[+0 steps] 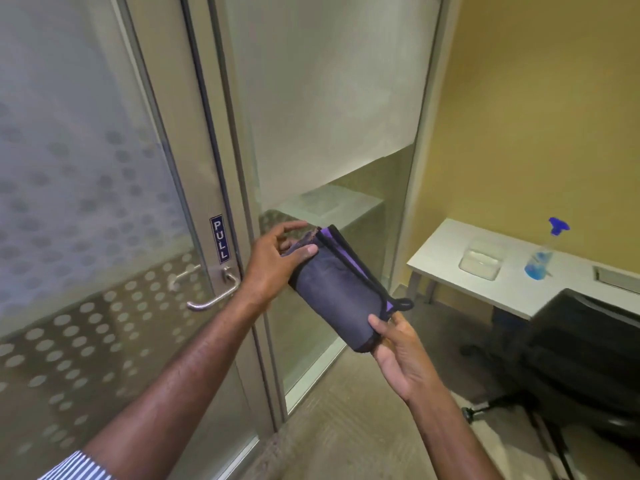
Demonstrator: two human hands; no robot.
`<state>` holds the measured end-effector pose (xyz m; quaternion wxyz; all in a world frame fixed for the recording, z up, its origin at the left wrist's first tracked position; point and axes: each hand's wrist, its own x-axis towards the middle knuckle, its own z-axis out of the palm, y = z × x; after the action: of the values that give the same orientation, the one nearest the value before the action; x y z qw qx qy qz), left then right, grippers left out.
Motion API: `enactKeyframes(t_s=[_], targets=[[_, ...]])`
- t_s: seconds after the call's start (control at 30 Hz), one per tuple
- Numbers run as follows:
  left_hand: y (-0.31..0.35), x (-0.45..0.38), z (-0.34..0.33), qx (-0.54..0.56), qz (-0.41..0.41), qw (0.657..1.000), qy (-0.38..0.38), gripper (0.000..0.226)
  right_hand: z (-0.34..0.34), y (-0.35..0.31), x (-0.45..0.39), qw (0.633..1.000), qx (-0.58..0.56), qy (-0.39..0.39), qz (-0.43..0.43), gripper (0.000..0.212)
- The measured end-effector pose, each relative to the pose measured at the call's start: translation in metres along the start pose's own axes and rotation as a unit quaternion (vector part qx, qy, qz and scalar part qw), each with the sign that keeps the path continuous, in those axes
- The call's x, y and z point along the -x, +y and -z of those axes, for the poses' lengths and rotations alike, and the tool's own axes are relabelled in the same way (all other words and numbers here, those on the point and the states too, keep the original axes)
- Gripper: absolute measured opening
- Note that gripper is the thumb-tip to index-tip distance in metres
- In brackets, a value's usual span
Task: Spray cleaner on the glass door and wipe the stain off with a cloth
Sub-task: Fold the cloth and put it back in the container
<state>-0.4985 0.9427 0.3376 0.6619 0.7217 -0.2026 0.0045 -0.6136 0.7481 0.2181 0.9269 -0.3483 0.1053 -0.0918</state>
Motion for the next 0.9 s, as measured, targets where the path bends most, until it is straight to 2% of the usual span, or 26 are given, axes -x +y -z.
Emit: enactKeyframes(t_s=[0.1,0.17,0.23,0.37,0.47,0.63,0.8,0.9], targets=[[-0.007,-0.018,-0.032,0.010,0.013,1.000,-0.026,0.042,0.018,-0.025,-0.004,0.992,0.095,0.075,-0.023,0.044],[-0.014,-0.031,-0.051,0.022,0.028,0.998,-0.048,0.045,0.032,-0.044,-0.009,0.983,0.138,0.119,-0.015,0.035],[-0.022,-0.047,-0.066,0.016,0.055,0.995,-0.079,0.050,0.044,-0.066,-0.016,0.975,0.162,0.151,0.009,0.037],[-0.044,-0.088,-0.087,-0.031,0.141,0.968,-0.206,0.057,0.063,-0.116,-0.029,0.963,0.193,0.170,0.074,0.039],[-0.064,-0.118,-0.112,-0.038,0.172,0.939,-0.297,0.046,0.077,-0.145,-0.043,0.951,0.233,0.182,0.087,0.031],[-0.091,-0.182,-0.162,-0.020,0.170,0.935,-0.312,0.033,0.100,-0.173,-0.091,0.918,0.310,0.237,0.064,0.019],[-0.113,-0.254,-0.211,0.007,0.158,0.937,-0.311,0.035,0.121,-0.211,-0.148,0.888,0.360,0.277,0.071,0.023],[-0.123,-0.293,-0.241,0.015,0.137,0.942,-0.307,0.035,0.136,-0.234,-0.184,0.870,0.379,0.309,0.063,0.014]])
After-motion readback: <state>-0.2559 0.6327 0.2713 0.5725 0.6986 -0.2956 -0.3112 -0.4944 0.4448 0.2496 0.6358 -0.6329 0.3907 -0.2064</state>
